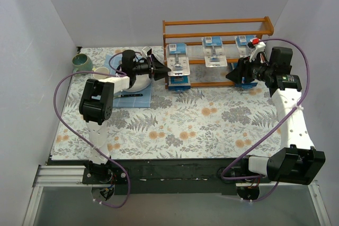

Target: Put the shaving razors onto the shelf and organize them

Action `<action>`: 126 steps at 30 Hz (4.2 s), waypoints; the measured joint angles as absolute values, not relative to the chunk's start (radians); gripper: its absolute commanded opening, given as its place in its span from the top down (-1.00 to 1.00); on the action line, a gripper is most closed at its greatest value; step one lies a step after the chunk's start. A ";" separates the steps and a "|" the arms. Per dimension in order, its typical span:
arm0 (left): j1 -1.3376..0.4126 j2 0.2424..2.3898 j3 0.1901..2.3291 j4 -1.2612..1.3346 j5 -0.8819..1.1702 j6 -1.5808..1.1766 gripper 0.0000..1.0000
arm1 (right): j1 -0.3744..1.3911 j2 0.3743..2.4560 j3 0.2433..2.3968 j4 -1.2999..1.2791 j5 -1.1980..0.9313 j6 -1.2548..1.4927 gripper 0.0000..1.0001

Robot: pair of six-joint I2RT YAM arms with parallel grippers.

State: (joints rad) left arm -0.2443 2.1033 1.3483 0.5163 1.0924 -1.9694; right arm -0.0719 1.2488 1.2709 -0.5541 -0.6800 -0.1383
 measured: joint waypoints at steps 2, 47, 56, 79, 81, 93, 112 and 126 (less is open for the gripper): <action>-0.244 2.100 1.350 0.534 1.095 -1.972 0.33 | -0.072 1.248 1.264 -0.547 -0.680 -0.138 -0.20; -0.266 2.107 1.468 0.400 1.079 -1.929 1.00 | -0.086 1.237 1.227 -0.521 -0.680 -0.134 -0.20; -0.255 2.128 1.487 0.355 1.062 -1.914 1.00 | -0.092 1.237 1.227 -0.521 -0.680 -0.134 -0.20; -0.224 2.092 1.387 0.359 1.056 -1.875 0.34 | -0.094 1.237 1.227 -0.522 -0.675 -0.138 -0.20; -0.223 2.048 1.326 0.322 1.056 -1.839 0.87 | -0.097 1.237 1.227 -0.522 -0.675 -0.139 -0.18; -0.261 1.926 1.377 -0.011 0.960 -1.416 1.00 | -0.184 1.267 1.275 -0.480 -0.514 -0.091 0.97; -0.368 2.024 1.599 -0.165 0.668 -1.235 1.00 | -0.185 1.287 1.241 -0.390 -0.508 -0.030 0.97; -0.366 1.979 1.507 -0.157 0.725 -1.233 0.78 | -0.190 1.288 1.212 -0.387 -0.509 -0.039 0.34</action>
State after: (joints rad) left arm -0.3656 1.9785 1.5074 -0.1570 0.7246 -1.2327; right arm -0.1898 1.2877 1.2118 -0.3870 -0.5087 -0.0387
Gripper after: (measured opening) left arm 0.051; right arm 0.119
